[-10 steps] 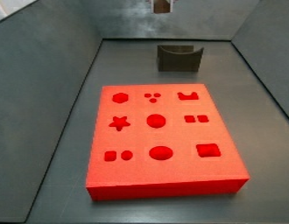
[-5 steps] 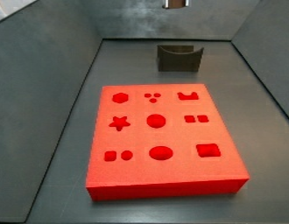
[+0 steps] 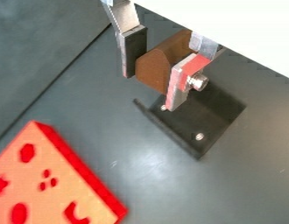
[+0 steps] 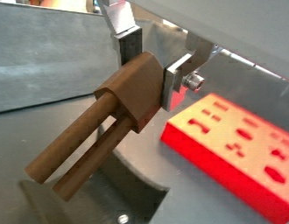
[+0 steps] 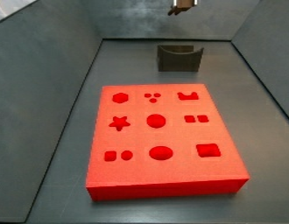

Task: Pick up the 3 prong object. Move up. Rotate the 3 prong object. Place the 3 prong object on the fixture. Regrasp the 3 prong object. Move to above the board. Insert the 3 prong object.
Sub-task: Place the 3 prong object on the fixture.

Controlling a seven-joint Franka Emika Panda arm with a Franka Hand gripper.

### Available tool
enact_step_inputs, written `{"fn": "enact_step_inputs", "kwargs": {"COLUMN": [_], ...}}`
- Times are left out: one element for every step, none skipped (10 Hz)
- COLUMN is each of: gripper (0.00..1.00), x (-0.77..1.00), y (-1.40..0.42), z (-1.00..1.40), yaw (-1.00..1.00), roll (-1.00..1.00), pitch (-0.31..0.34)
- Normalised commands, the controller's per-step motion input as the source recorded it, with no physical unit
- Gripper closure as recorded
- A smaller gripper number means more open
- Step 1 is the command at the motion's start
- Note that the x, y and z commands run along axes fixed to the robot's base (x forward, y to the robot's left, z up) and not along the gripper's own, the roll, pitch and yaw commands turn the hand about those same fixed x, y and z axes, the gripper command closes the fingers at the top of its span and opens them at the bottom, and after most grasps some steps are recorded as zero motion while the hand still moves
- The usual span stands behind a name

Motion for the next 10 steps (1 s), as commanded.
{"fn": "enact_step_inputs", "kwargs": {"gripper": [1.0, 1.0, 1.0, 1.0, 1.0, 1.0, 1.0, 1.0, 1.0, 1.0], "x": [0.05, 0.06, 0.08, 0.07, 0.12, 0.13, 0.15, 0.16, 0.16, 0.17], "y": [0.04, 0.04, 0.03, 0.03, 0.14, 0.14, 0.14, 0.14, 0.14, 0.14], "z": [-0.01, -0.01, -0.02, -0.01, -1.0, -1.0, -1.0, -1.0, -1.0, -1.0], "yaw": [-0.1, -0.11, -0.1, -0.1, -0.08, -0.1, -0.14, -0.17, -0.2, -0.22], "roll": [-0.59, -0.47, -0.27, -0.22, -1.0, -1.0, -1.0, -0.91, -0.75, -0.53], "pitch": [0.079, 0.071, 0.066, 0.058, 0.225, 0.217, 0.24, 0.228, 0.184, 0.118]}}
